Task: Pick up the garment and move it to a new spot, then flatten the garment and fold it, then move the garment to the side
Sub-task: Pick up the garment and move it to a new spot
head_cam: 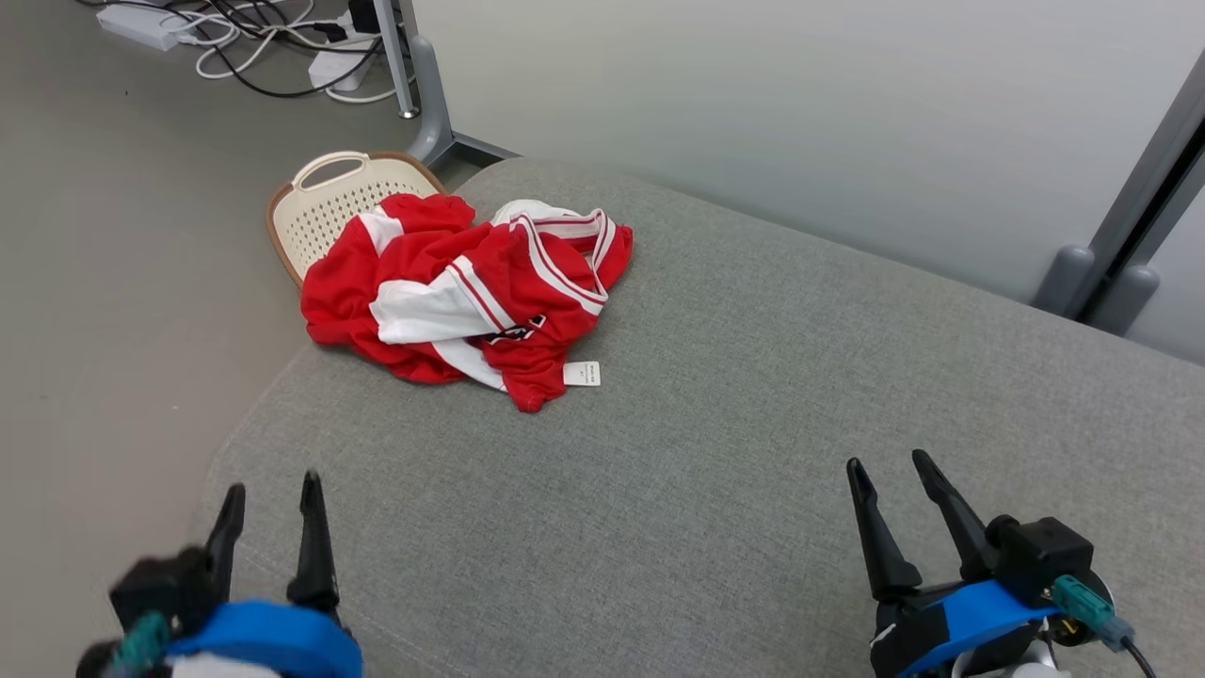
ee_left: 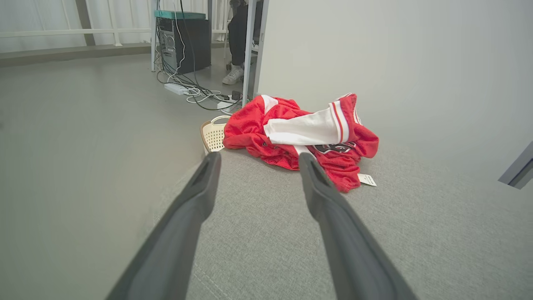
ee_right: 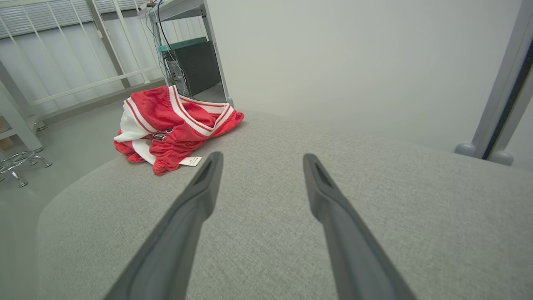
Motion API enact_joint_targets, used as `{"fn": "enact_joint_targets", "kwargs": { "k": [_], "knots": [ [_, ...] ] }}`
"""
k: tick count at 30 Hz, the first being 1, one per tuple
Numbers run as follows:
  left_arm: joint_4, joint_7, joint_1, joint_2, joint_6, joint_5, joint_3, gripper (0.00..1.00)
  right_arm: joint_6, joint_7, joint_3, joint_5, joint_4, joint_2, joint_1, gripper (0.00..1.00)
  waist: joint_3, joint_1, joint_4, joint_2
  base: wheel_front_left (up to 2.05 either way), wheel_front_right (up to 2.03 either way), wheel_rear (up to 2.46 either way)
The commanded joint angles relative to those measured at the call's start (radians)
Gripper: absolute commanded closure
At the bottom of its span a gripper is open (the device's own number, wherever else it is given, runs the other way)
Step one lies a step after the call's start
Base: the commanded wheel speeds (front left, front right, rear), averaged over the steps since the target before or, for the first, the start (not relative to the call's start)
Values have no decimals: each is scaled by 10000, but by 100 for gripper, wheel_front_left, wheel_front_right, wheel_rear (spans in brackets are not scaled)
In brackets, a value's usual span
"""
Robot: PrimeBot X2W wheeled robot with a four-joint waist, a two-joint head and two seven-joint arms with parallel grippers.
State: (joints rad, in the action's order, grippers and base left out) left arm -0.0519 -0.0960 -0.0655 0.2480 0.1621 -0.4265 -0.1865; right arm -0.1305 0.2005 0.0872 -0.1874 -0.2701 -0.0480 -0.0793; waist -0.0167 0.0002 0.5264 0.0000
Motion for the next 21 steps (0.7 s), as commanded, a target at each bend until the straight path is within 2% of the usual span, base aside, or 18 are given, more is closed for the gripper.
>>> {"fn": "enact_joint_targets", "kwargs": {
  "k": [1, 5, 8, 15, 21],
  "knots": [
    [-29, 199, 332, 131, -111, -100, 9, 0, -5, 37, -46, -7, 49, -42, -21, 0, -64, -2, -4, 0, 0, 0, 0],
    [-244, 1616, 1711, 479, -808, -756, -65, 0, -5, 57, -348, 83, 219, -44, 110, 0, -305, -2, -2, 0, 0, 0, 0],
    [-425, 2728, 2749, 634, -1251, -1580, 129, 0, -5, -19, -428, 165, 448, -42, 61, 0, -674, -2, -287, 0, 0, 0, 0],
    [-1237, 4657, 4949, 1698, -1733, -2562, 752, 0, -3, -281, -293, 431, 965, -51, -398, 0, -1849, -2, -1386, 0, 0, 0, 0],
    [-2063, 6001, 6207, 2174, -1888, -3338, 1031, 0, -5, -337, -295, 549, 1260, -44, -733, 0, -2678, -2, -2250, 0, 0, 0, 0]
  ]
}}
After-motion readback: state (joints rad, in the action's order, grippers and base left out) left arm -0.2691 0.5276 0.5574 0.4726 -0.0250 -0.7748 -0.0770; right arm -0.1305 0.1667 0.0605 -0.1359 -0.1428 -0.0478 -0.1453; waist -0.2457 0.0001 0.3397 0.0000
